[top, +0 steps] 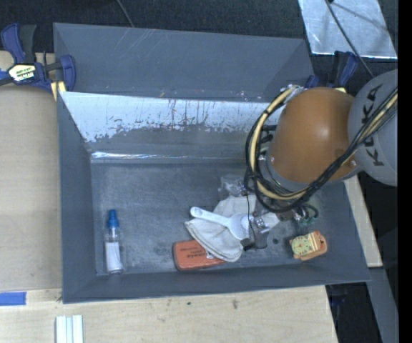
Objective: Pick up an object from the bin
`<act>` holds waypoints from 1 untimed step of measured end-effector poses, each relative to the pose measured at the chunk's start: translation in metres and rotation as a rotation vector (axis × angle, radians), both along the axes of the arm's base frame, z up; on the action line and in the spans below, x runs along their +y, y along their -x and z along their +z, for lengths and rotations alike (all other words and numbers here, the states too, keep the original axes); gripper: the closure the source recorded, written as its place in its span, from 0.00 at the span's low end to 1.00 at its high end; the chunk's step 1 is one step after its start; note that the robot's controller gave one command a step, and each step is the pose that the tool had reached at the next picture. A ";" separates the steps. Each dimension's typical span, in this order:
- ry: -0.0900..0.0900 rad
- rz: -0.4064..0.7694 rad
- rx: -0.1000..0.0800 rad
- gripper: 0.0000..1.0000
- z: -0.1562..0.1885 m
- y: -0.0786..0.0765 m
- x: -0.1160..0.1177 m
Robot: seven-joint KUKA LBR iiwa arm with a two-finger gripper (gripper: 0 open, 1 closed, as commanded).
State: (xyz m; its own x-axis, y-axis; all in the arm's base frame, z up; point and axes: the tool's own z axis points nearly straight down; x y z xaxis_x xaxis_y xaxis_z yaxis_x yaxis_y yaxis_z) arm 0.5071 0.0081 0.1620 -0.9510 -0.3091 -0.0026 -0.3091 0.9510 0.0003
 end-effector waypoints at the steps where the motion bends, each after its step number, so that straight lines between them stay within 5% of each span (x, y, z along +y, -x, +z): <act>1: 0.001 0.116 -0.001 0.00 -0.031 -0.010 0.003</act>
Offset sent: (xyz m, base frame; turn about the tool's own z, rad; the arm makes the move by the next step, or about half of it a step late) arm 0.0236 0.0098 -0.0764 -0.1616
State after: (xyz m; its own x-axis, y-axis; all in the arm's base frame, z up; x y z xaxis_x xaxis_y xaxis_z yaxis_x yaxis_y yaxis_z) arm 0.5175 0.0107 0.1315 -0.9090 -0.4167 -0.0027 -0.4167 0.9090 -0.0012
